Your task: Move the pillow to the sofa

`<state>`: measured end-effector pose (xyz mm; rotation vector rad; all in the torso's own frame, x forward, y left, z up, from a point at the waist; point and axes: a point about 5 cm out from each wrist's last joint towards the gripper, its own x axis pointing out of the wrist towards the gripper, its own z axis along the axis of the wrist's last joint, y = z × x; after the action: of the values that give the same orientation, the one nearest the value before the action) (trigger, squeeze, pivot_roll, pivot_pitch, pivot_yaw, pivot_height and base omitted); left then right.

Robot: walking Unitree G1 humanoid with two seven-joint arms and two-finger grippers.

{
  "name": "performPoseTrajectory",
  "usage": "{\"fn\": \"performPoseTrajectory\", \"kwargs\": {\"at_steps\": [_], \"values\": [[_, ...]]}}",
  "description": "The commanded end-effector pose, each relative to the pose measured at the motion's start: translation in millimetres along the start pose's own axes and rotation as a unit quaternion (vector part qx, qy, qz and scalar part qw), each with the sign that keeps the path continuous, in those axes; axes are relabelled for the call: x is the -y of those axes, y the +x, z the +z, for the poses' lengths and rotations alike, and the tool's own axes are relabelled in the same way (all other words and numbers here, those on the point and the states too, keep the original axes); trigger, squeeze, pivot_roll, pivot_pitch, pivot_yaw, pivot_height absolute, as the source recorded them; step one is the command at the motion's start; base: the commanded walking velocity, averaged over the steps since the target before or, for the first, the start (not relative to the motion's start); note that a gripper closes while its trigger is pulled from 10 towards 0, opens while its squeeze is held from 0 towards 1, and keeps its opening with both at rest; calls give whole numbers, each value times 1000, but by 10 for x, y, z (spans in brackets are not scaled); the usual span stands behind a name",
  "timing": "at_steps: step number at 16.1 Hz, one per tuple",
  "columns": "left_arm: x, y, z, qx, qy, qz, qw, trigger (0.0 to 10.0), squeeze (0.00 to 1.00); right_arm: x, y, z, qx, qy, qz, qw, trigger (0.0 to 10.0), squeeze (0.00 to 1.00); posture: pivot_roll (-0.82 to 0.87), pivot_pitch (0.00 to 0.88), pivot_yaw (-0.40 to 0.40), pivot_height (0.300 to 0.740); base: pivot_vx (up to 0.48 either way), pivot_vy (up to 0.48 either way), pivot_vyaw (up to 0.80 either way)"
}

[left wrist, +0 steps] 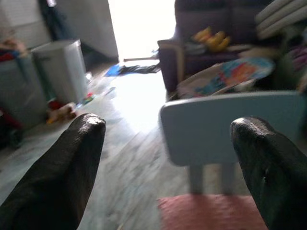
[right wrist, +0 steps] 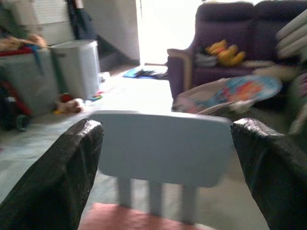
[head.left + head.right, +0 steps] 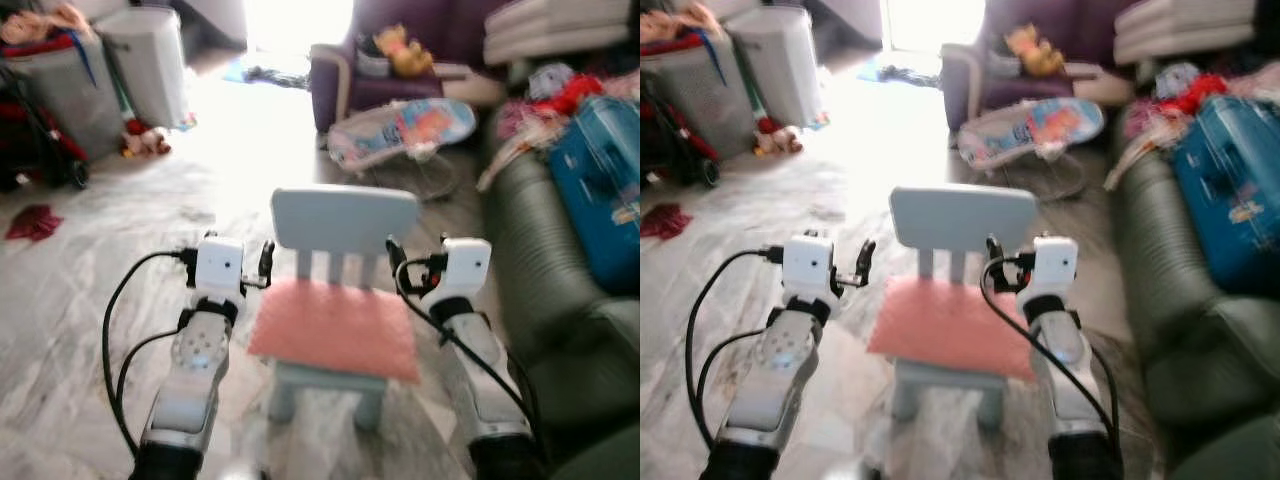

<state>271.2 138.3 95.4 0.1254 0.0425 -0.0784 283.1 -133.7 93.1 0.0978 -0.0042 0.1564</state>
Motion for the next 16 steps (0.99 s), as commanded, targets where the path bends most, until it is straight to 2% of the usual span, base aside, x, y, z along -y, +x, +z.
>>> {"fn": "performPoseTrajectory", "kwargs": {"at_steps": [1, 4, 14, 16], "values": [[28, 23, 43, 5, -3, -6, 1000, 10000, 0, 48, 2, 21, 2, -8, -7, 1000, 10000, 0, -22, 0, -27, 740, 379, -292, 0], [33, 21, 48, 5, -20, -1, 1000, 10000, 0, 49, 5, 16, 1, -8, -6, 1000, 10000, 0, -22, 0, -28, 740, 120, -104, 0], [15, 18, 42, 3, -23, 1, 1000, 10000, 0, 58, 7, -13, -5, -9, -6, 1000, 10000, 0, -20, 0, -30, 740, 0, 0, 0], [19, 19, 44, 3, -24, -2, 1000, 10000, 0, 57, 6, -14, -5, -9, -7, 1000, 10000, 0, -21, 0, -30, 740, 0, 416, -431]]}}
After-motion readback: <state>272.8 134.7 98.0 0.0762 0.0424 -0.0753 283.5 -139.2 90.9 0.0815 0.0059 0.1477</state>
